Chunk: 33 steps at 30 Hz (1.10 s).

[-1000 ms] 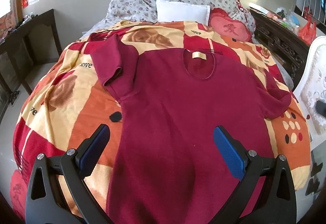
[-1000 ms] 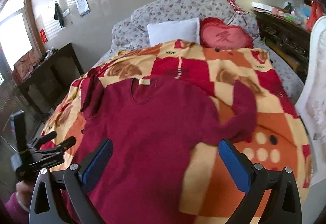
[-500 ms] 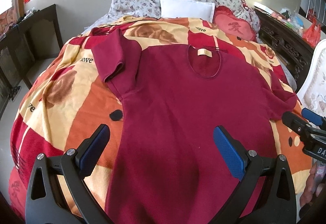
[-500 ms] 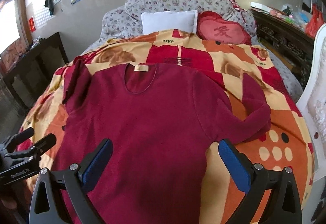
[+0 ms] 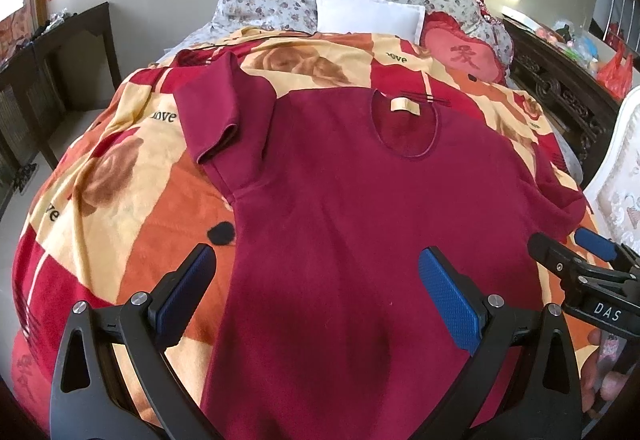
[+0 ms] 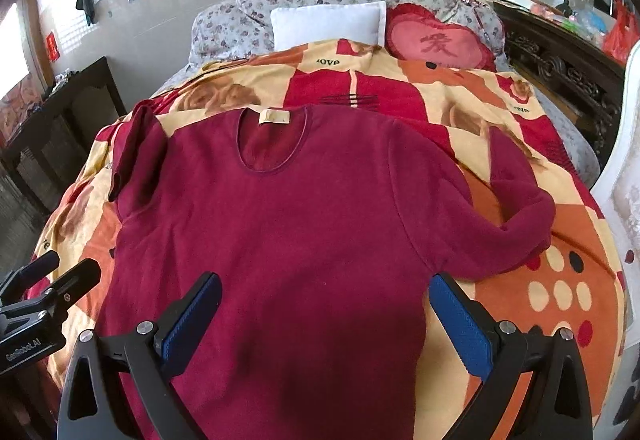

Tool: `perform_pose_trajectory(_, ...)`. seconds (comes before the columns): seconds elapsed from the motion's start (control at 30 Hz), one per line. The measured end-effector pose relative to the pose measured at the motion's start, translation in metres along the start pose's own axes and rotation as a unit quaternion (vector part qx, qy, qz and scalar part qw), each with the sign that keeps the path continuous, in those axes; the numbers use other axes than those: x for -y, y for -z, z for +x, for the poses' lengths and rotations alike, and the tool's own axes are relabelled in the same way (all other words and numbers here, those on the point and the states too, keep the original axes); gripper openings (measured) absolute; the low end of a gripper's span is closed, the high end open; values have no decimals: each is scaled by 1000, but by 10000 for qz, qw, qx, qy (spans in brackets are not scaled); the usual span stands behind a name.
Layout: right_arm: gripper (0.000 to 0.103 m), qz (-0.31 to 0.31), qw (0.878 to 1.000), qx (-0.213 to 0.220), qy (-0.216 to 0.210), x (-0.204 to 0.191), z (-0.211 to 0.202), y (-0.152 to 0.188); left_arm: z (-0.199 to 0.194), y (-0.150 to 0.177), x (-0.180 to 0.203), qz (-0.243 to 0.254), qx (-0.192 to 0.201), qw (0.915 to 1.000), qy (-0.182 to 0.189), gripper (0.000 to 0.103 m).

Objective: Fold small clothes

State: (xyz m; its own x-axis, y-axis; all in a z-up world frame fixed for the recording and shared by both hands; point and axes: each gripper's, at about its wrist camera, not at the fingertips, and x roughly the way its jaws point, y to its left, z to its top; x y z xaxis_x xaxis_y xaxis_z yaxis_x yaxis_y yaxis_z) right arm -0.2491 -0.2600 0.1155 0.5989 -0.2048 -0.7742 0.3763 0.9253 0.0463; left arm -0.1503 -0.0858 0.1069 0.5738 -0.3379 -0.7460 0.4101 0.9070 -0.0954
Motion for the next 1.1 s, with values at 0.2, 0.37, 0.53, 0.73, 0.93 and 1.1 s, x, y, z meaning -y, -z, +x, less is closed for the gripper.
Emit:
perform_pose_trajectory(0.2, 103, -63, 9999, 79, -65, -7, 4, -3, 7, -2, -3, -35, -40, 10000, -62, 102)
perform_pose_trajectory(0.37, 103, -26, 9998, 120, -161, -12, 10, -6, 12, -4, -7, -77, -83, 9999, -109, 102)
perform_pose_trajectory(0.53, 103, 13, 9997, 109, -239, -17, 17, -9, 18, -5, -12, -105, -105, 9998, -166, 102)
perform_pose_trajectory(0.73, 103, -131, 9997, -22, -219, -27, 30, -11, 27, -8, -20, -221, -176, 9995, -168, 102)
perform_pose_trajectory(0.93, 103, -320, 9992, -127, -187, -37, 42, -13, 36, -11, -27, -294, -223, 9991, -208, 102)
perform_pose_trajectory(1.1, 103, -387, 9990, -198, -78, -43, 51, -17, 42, -13, -34, -379, -268, 9987, -224, 102)
